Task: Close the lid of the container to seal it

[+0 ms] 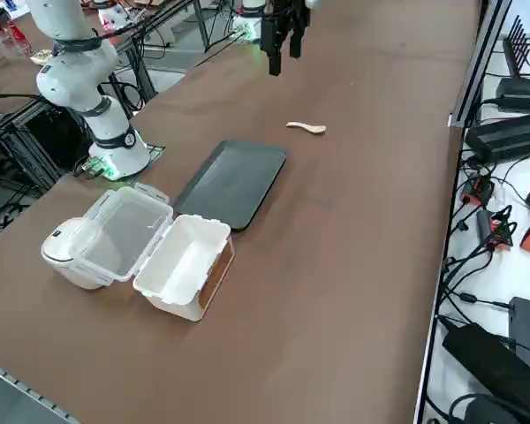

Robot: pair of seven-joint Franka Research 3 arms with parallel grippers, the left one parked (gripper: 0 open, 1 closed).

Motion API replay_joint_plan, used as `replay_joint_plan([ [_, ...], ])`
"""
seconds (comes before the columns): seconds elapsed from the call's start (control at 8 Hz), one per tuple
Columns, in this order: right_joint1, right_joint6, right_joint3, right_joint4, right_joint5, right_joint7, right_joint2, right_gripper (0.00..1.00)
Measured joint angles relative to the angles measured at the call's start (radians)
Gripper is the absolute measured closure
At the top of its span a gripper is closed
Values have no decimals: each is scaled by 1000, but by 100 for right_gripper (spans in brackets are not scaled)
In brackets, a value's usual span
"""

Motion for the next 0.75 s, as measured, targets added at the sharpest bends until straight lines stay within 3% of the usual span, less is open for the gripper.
replay_joint_plan([
  [0.38, 6, 3, -1, -159, -33, 26, -3, 0],
  [0.75, 83, 71, 2, -364, -220, 229, 2, 0],
])
